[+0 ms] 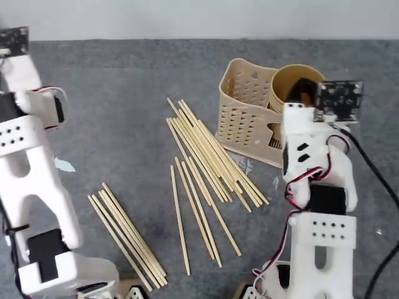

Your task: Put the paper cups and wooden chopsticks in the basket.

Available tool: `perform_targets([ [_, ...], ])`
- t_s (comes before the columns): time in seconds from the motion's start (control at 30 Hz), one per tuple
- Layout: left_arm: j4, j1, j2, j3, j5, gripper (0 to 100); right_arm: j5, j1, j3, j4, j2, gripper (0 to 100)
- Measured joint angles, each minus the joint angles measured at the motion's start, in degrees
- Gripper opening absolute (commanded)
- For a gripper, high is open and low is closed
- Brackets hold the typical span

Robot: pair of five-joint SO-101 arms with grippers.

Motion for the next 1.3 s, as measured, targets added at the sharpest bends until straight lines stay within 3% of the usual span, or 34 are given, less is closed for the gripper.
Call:
perform_targets([
  [0.23,-7.0,-4.5,-0.1,10.5,-0.8,1,0.0,-10.2,-15.2,25.2,4.2,1.5],
  [0.4,-12.8,-7.4,-0.1,16.9,-2.1,1,0.0,-16.4,-21.1,34.8,13.5,1.6],
  [1.0,-27.3,-7.4,-0.1,33.5,-4.3,1,0.0,-24.5,-21.9,36.3,39.4,1.7],
  [1.3,-28.6,-7.4,-3.0,36.0,-4.3,1,0.0,-27.8,-21.9,37.4,44.2,15.1],
])
